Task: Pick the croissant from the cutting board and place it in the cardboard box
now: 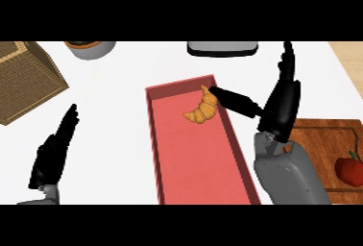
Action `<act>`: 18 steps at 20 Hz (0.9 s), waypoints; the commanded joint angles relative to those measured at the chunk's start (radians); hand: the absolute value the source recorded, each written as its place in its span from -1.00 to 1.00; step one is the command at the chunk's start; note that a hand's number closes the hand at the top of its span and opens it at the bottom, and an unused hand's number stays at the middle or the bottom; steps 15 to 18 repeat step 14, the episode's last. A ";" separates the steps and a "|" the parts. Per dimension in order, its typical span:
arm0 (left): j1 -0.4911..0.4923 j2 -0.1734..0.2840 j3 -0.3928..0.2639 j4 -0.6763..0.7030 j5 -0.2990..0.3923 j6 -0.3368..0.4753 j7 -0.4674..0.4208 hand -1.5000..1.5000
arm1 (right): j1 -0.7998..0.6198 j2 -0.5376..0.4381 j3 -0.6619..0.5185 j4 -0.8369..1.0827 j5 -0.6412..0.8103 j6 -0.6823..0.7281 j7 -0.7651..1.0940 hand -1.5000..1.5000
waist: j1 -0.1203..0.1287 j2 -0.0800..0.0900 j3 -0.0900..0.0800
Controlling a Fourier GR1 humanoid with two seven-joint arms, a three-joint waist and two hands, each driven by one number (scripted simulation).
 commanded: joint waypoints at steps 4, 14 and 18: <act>0.017 0.028 0.024 -0.029 0.006 -0.014 0.032 0.00 | 0.313 -0.127 -0.125 -0.385 -0.083 0.011 0.020 -1.00 | -0.025 -0.006 0.000; 0.029 -0.003 0.015 -0.016 0.000 0.004 0.002 0.00 | 0.748 -0.304 -0.452 -0.606 -0.689 0.178 -0.368 -1.00 | -0.023 -0.004 0.003; 0.029 -0.003 0.015 -0.016 0.000 0.004 0.002 0.00 | 0.748 -0.304 -0.452 -0.606 -0.689 0.178 -0.368 -1.00 | -0.023 -0.004 0.003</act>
